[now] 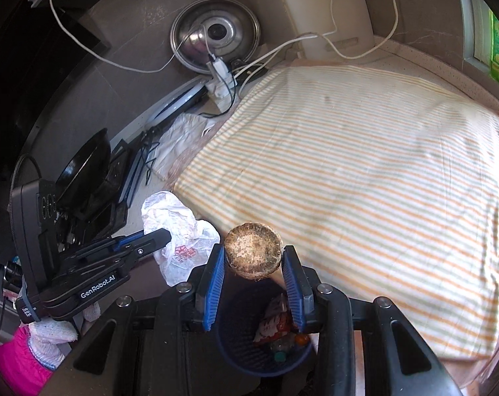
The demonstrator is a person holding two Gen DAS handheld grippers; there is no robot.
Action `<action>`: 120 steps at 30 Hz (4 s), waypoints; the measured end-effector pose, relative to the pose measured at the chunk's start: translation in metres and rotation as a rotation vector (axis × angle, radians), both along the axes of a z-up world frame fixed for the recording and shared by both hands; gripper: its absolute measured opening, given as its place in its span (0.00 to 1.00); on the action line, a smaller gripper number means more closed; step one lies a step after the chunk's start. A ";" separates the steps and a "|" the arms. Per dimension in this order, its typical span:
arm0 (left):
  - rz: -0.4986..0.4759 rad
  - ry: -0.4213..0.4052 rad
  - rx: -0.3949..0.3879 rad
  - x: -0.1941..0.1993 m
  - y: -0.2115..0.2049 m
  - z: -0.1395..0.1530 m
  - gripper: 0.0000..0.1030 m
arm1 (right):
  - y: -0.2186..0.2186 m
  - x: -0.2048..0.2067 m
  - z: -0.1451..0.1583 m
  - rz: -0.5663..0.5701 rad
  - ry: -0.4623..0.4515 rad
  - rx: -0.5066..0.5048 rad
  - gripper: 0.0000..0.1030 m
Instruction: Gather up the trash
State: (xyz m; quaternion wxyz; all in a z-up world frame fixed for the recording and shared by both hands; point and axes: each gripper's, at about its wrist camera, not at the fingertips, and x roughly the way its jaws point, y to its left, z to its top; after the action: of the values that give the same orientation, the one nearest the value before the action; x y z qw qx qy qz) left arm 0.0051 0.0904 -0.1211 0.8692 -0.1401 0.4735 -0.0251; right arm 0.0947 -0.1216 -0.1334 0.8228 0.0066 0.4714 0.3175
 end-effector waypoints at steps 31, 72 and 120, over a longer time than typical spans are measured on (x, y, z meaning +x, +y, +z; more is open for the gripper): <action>-0.073 0.318 0.005 -0.049 0.002 -0.154 0.07 | 0.045 -0.089 -0.145 0.052 0.137 -0.245 0.35; -0.055 0.408 0.048 -0.037 -0.001 -0.212 0.22 | 0.051 -0.060 -0.204 -0.004 0.189 -0.316 0.52; -0.077 -0.146 0.083 -0.024 -0.030 0.071 0.80 | -0.027 -0.074 0.038 -0.116 -0.168 -0.004 0.73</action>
State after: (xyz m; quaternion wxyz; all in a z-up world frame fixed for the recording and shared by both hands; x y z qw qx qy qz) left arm -0.0194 0.0604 -0.0498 0.9048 -0.0837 0.4147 -0.0490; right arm 0.0204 -0.1484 -0.0953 0.8764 0.0053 0.4002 0.2678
